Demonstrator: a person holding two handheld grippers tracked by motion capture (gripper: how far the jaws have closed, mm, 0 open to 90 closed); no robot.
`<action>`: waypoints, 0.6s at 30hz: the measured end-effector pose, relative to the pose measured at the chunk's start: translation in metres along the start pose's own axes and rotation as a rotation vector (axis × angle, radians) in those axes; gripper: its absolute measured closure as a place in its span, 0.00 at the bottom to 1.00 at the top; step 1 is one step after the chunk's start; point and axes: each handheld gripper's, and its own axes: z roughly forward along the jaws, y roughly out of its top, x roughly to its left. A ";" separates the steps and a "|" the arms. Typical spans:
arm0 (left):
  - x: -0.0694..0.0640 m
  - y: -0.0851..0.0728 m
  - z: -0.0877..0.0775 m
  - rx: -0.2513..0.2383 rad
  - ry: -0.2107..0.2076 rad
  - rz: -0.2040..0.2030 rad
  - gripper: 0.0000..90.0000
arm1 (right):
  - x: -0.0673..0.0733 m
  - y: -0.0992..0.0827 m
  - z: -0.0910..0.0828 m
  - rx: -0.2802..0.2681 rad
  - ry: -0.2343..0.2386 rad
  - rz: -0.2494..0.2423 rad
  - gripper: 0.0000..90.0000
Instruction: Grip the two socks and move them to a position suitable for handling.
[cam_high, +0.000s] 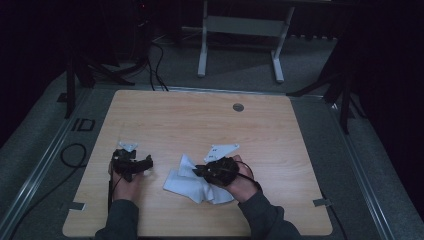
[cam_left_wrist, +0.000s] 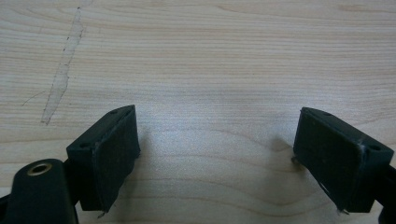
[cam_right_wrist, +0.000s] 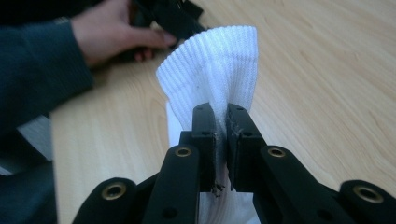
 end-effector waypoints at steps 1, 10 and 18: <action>0.000 0.000 0.000 0.000 0.000 0.000 0.16 | 0.001 -0.001 0.003 0.013 -0.010 -0.005 0.92; -0.001 -0.001 -0.001 -0.001 0.007 -0.006 0.16 | 0.006 -0.011 0.031 0.088 -0.027 0.023 0.92; -0.002 -0.003 -0.007 0.009 0.003 -0.003 0.27 | 0.010 -0.011 0.047 0.113 -0.022 0.046 0.92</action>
